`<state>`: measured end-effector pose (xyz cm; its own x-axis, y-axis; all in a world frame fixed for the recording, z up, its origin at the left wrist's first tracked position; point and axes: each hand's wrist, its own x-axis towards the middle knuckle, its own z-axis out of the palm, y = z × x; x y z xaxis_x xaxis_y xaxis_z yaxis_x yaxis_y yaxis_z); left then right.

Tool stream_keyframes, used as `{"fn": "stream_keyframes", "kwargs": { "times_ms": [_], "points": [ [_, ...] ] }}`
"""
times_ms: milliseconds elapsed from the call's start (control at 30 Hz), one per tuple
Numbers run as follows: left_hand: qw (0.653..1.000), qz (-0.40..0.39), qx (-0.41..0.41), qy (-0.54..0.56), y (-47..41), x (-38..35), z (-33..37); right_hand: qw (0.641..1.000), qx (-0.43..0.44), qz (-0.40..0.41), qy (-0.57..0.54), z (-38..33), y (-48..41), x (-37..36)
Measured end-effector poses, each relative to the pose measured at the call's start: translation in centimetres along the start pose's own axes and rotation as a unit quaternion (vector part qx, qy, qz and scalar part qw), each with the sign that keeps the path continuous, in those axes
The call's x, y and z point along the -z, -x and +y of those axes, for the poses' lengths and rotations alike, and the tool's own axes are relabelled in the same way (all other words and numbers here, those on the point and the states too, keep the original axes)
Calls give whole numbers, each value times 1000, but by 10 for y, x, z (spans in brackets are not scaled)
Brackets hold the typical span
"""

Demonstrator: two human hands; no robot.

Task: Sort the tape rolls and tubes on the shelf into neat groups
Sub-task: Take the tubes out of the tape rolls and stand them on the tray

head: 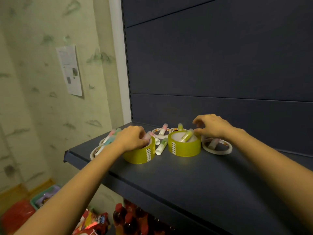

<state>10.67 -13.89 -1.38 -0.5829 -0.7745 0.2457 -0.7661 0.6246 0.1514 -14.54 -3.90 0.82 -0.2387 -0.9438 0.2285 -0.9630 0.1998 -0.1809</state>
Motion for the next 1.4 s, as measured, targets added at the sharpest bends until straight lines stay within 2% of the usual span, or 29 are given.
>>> {"fn": "stream_keyframes", "kwargs": {
  "times_ms": [67,167,267,367,533,633,733,833,933,1133,1400],
  "points": [
    [1000,8,-7,-27,-6,-2,-2,1000,19,-19,-13,4,-8,-1],
    [998,60,-11,-16,-14,4,-5,997,49,-57,-21,4,-15,-4],
    [990,122,-34,57,-25,20,-10,993,62,-96,-29,0,-20,-5],
    [976,154,-69,136,-38,34,-11,994,59,-91,6,-4,-23,-5],
    [950,137,-117,257,-62,43,-8,996,32,-83,-24,-9,-16,3],
    [946,113,-144,269,-73,44,-1,996,13,-40,-80,-14,-3,18],
    [938,91,-187,277,-81,43,12,992,-8,66,-108,-16,17,33],
    [916,48,-246,312,-84,41,32,971,-38,190,-137,-14,47,42],
    [887,13,-291,359,-81,37,58,955,-73,265,-112,-11,82,47],
    [825,-26,-396,404,-51,24,138,944,-189,271,-19,-2,173,64],
    [778,-34,-481,402,25,13,262,898,-310,283,128,29,305,89]
  ]
}}
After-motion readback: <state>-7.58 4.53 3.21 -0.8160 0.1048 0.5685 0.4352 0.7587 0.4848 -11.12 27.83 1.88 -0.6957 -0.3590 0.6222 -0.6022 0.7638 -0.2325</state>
